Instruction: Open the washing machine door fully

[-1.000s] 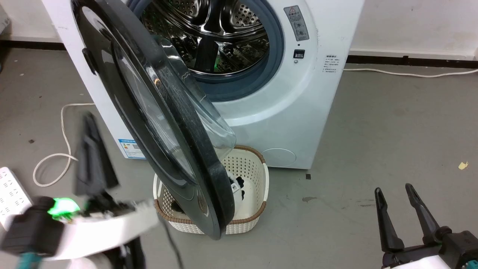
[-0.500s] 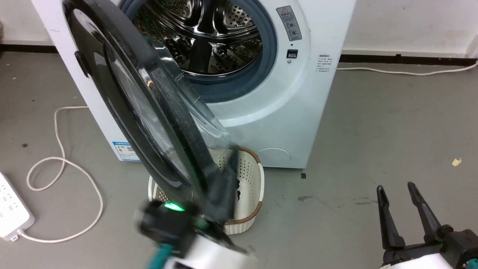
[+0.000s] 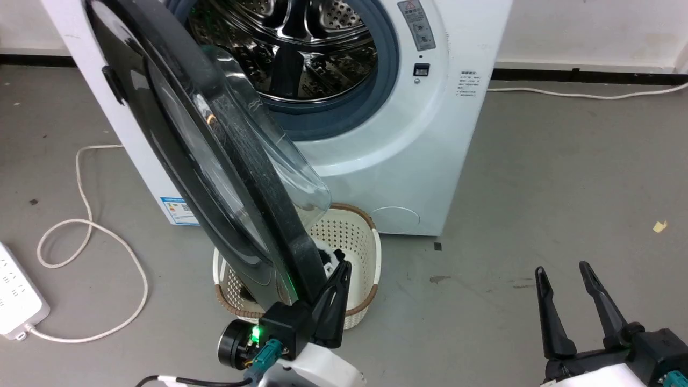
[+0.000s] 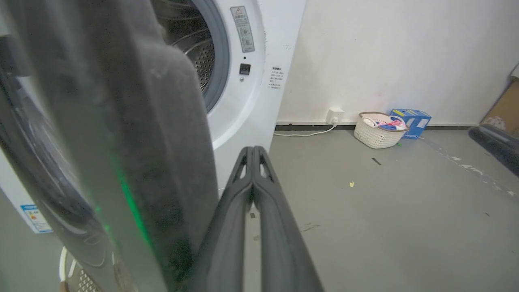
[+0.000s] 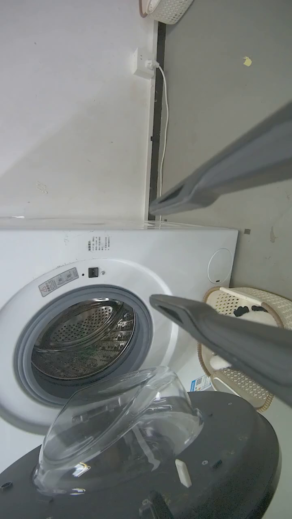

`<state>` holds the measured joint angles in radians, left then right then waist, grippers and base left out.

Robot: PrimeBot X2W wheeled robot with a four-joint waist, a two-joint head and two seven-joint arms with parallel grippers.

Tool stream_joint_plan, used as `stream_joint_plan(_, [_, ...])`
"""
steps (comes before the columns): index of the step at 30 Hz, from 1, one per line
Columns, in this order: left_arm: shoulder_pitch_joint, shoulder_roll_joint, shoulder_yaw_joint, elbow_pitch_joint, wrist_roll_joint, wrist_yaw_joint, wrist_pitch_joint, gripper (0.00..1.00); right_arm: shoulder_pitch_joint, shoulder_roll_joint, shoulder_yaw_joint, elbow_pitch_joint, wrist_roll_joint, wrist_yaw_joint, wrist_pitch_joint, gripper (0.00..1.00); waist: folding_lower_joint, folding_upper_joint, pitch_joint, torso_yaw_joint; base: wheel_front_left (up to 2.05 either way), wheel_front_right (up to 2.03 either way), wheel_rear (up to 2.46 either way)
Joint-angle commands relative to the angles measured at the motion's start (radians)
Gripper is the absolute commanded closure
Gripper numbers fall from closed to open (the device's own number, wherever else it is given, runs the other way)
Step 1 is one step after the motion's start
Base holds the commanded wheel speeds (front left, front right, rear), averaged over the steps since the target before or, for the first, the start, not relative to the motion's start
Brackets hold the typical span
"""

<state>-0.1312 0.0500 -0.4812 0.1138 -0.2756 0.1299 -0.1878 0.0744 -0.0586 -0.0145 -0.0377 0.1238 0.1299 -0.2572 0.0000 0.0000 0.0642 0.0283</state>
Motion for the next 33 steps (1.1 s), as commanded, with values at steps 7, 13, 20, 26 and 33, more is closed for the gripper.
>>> stream_joint_plan(7, [0.030, 0.032, 0.026, 0.032, -0.015, 0.006, -0.037, 1.00, 0.011, 0.005, 0.000, 0.013, 0.001, 0.001, -0.004, 0.00, 0.0000, 0.0000, -0.039, 0.066, 0.00, 0.00, 0.00])
stream_joint_plan(13, [0.081, 0.064, 0.034, 0.001, -0.017, 0.017, -0.035, 1.00, 0.033, 0.005, -0.016, 0.013, 0.002, 0.001, -0.004, 0.00, 0.0000, 0.0000, -0.077, 0.156, 0.00, 0.00, 0.00])
stream_joint_plan(20, [0.114, 0.095, 0.048, -0.074, -0.020, 0.040, -0.008, 1.00, 0.038, 0.006, -0.014, 0.013, 0.003, 0.001, -0.005, 0.00, 0.0000, 0.0000, -0.083, 0.287, 0.00, 0.00, 0.00])
stream_joint_plan(26, [0.118, 0.137, 0.104, -0.106, -0.041, 0.064, 0.024, 1.00, 0.018, 0.007, 0.006, 0.013, 0.001, 0.001, -0.005, 0.00, 0.0000, 0.0000, -0.053, 0.347, 0.00, 0.00, 0.00])
stream_joint_plan(33, [0.081, 0.200, 0.205, -0.093, -0.095, 0.081, 0.085, 1.00, -0.013, 0.001, 0.021, 0.008, -0.006, 0.001, -0.004, 0.00, 0.0000, 0.0000, 0.022, 0.349, 0.00, 0.00, 0.00])
